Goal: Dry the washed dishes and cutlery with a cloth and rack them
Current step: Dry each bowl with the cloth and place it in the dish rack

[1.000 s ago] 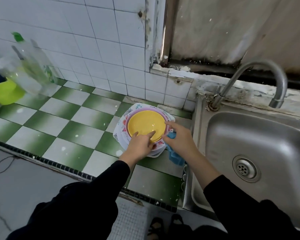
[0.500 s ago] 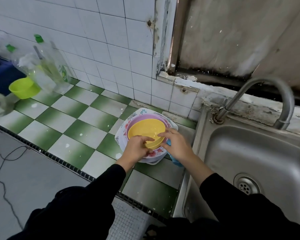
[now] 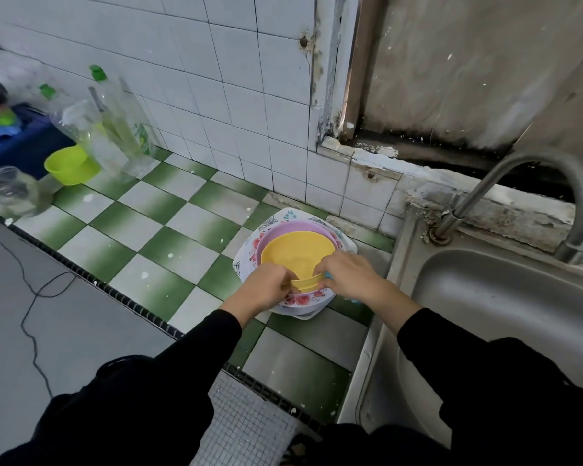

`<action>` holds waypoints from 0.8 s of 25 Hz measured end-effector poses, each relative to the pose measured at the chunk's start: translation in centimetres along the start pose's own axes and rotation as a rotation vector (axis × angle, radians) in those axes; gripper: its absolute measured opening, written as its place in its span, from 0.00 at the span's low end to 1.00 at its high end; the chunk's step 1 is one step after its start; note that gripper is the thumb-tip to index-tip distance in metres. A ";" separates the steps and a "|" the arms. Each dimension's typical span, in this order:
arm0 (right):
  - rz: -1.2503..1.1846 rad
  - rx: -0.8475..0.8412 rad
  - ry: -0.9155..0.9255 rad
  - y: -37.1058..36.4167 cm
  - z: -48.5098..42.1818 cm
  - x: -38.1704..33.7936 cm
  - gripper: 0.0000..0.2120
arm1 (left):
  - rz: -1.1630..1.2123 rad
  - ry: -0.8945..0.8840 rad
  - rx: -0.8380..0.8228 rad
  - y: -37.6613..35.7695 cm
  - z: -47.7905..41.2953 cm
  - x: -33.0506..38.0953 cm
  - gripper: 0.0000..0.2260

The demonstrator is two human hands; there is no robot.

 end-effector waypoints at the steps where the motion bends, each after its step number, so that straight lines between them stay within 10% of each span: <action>1: 0.014 0.000 -0.007 0.1 -0.1 0.0 0.15 | -0.031 -0.012 0.003 -0.1 0.0 0.0 0.08; 9: -0.117 0.119 -0.064 -0.6 -0.3 0.3 0.09 | 0.316 -0.044 0.123 0.2 0.6 -0.2 0.17; 20: -0.256 0.169 -0.032 -1.2 0.3 1.4 0.12 | 0.124 -0.307 0.364 1.6 1.6 0.8 0.09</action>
Point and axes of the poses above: each hand's wrist, its own z-axis away from the middle knuckle, its own y-axis out of the back of the hand, x = y × z, the point moved 7 cm from there along -z, towards the middle knuckle, and after that the axes turned 6 degrees about y, right-handed, at the moved point
